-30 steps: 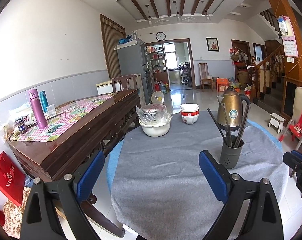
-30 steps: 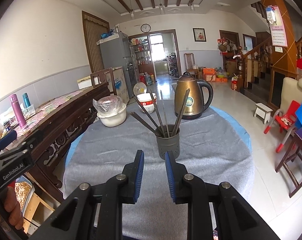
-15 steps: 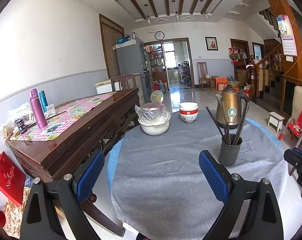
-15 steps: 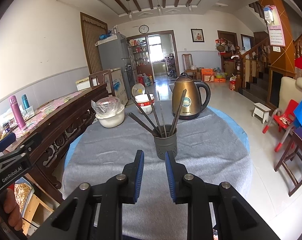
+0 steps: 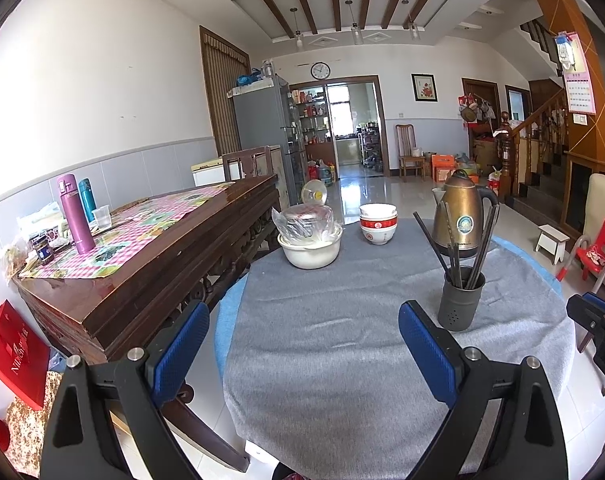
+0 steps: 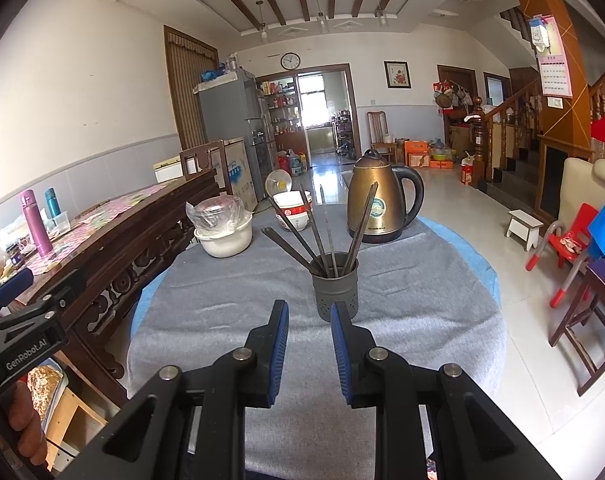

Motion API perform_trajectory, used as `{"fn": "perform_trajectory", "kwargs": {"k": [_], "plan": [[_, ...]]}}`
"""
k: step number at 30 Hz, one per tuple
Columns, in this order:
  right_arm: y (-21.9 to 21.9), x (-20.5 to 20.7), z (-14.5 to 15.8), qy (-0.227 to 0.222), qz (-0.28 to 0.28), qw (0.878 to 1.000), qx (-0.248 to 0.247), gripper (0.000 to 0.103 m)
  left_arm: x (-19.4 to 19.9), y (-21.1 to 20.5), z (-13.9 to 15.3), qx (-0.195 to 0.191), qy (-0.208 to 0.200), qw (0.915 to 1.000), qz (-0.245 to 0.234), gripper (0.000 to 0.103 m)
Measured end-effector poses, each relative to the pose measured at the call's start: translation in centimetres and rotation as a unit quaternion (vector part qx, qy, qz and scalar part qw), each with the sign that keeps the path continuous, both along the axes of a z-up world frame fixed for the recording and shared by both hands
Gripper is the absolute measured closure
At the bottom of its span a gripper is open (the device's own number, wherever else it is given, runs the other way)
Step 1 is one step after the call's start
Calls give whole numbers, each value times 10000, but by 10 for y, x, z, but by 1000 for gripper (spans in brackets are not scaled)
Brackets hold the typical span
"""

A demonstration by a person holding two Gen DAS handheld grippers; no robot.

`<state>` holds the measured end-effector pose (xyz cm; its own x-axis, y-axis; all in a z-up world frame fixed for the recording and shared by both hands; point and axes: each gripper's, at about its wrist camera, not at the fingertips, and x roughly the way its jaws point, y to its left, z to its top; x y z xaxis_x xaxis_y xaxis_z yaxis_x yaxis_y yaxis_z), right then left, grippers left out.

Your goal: Organize utensils

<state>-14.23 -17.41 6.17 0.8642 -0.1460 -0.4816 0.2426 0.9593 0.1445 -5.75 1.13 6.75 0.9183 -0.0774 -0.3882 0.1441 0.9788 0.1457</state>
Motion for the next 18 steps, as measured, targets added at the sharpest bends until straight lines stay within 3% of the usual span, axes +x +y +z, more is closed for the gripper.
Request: {"fn": "perform_trajectory", "kwargs": {"k": [18], "plan": [[1, -1, 0, -43, 11, 10000, -9, 78, 1, 7, -2, -51, 43, 10000, 48, 7]]}}
